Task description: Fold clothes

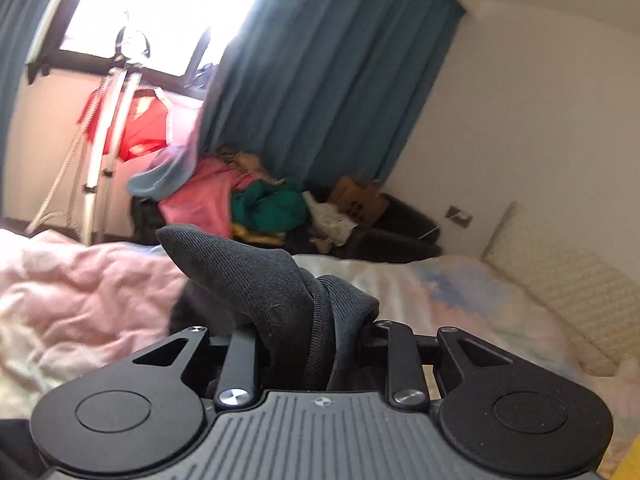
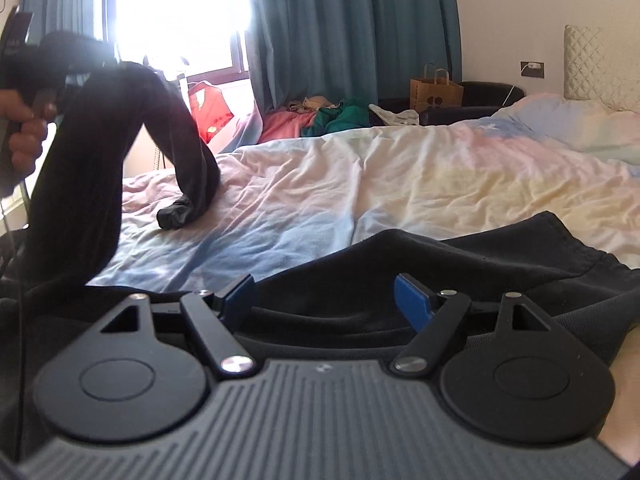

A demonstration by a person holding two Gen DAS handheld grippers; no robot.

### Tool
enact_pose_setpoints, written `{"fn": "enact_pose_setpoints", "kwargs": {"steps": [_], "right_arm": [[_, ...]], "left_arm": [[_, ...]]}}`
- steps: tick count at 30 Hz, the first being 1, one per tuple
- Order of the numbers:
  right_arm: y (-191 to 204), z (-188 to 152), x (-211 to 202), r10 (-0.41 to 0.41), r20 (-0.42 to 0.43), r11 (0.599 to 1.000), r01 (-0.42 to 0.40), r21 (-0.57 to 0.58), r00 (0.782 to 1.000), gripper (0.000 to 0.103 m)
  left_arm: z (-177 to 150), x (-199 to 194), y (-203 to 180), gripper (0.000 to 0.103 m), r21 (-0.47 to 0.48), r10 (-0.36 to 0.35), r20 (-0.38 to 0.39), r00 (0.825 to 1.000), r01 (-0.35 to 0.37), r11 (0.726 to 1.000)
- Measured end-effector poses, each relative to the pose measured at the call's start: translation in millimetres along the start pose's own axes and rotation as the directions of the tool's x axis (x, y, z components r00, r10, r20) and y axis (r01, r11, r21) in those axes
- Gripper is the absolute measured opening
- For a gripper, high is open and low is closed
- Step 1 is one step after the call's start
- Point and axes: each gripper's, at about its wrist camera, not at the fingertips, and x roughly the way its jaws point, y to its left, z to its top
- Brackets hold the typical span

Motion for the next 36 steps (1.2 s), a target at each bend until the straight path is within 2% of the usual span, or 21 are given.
{"fn": "enact_pose_setpoints", "kwargs": {"steps": [1, 2, 4, 7, 9, 10, 11, 13, 16, 19, 21, 24, 26, 29, 32, 34, 36], "right_arm": [[1, 0, 1, 0.004, 0.002, 1.0, -0.004, -0.003, 1.0, 0.079], [1, -1, 2, 0.009, 0.003, 1.0, -0.009, -0.006, 1.0, 0.079], [2, -2, 7, 0.033, -0.002, 0.999, -0.033, 0.008, 0.999, 0.079], [1, -4, 14, 0.075, -0.019, 0.997, -0.074, 0.034, 0.997, 0.079], [0, -4, 16, 0.103, -0.026, 0.993, -0.101, 0.053, 0.994, 0.079], [0, -5, 17, 0.117, -0.028, 0.991, -0.115, 0.064, 0.993, 0.079], [-1, -5, 17, 0.132, -0.028, 0.989, -0.129, 0.077, 0.991, 0.079], [-2, -5, 16, 0.162, -0.028, 0.982, -0.158, 0.102, 0.986, 0.079], [-8, -4, 13, 0.244, -0.029, 0.955, -0.235, 0.182, 0.969, 0.079], [-22, -5, 14, 0.383, -0.059, 0.872, -0.34, 0.351, 0.922, 0.081], [-34, -13, 15, 0.524, -0.073, 0.742, -0.413, 0.528, 0.849, 0.081], [-42, -34, 16, 0.679, -0.056, 0.515, -0.421, 0.746, 0.732, 0.081], [-38, -35, 20, 0.693, -0.071, 0.478, -0.384, 0.79, 0.717, 0.081], [-29, -22, 34, 0.685, -0.051, 0.441, -0.358, 0.823, 0.727, 0.081], [-13, -6, 67, 0.694, 0.002, 0.326, -0.317, 0.89, 0.72, 0.081], [3, 8, 101, 0.69, 0.033, 0.279, -0.308, 0.91, 0.723, 0.084], [27, 18, 139, 0.67, 0.037, 0.254, -0.275, 0.927, 0.742, 0.084]], "left_arm": [[-10, 0, 10, 0.045, -0.015, 0.07, -0.034, 0.997, -0.07, 0.997], [-20, 0, 20, 0.046, -0.028, 0.139, -0.07, 0.988, -0.141, 0.99], [-38, -5, 39, 0.046, -0.051, 0.248, -0.131, 0.96, -0.256, 0.965], [-56, -42, 52, 0.053, -0.091, 0.267, -0.143, 0.953, -0.282, 0.955], [-70, -76, 40, 0.072, -0.061, 0.298, -0.084, 0.951, -0.303, 0.951], [-78, -95, 28, 0.085, -0.044, 0.309, -0.045, 0.95, -0.311, 0.949], [-86, -114, 15, 0.088, -0.026, 0.319, -0.005, 0.948, -0.319, 0.947], [-103, -150, -9, 0.089, -0.024, 0.313, 0.049, 0.949, -0.312, 0.95], [-128, -198, -41, 0.091, -0.084, 0.316, 0.074, 0.946, -0.31, 0.947], [-145, -225, -62, 0.092, -0.134, 0.321, 0.08, 0.944, -0.309, 0.942], [-153, -237, -75, 0.092, -0.136, 0.326, 0.08, 0.942, -0.313, 0.94], [-160, -244, -90, 0.093, -0.052, 0.322, 0.085, 0.943, -0.318, 0.947], [-164, -241, -90, 0.093, -0.039, 0.319, 0.087, 0.944, -0.317, 0.948], [-170, -238, -84, 0.093, -0.053, 0.323, 0.086, 0.943, -0.319, 0.946], [-172, -235, -72, 0.093, -0.075, 0.351, 0.09, 0.932, -0.345, 0.936], [-174, -234, -62, 0.094, -0.112, 0.359, 0.092, 0.929, -0.348, 0.931], [-176, -232, -52, 0.094, -0.131, 0.371, 0.09, 0.924, -0.358, 0.924]]}}
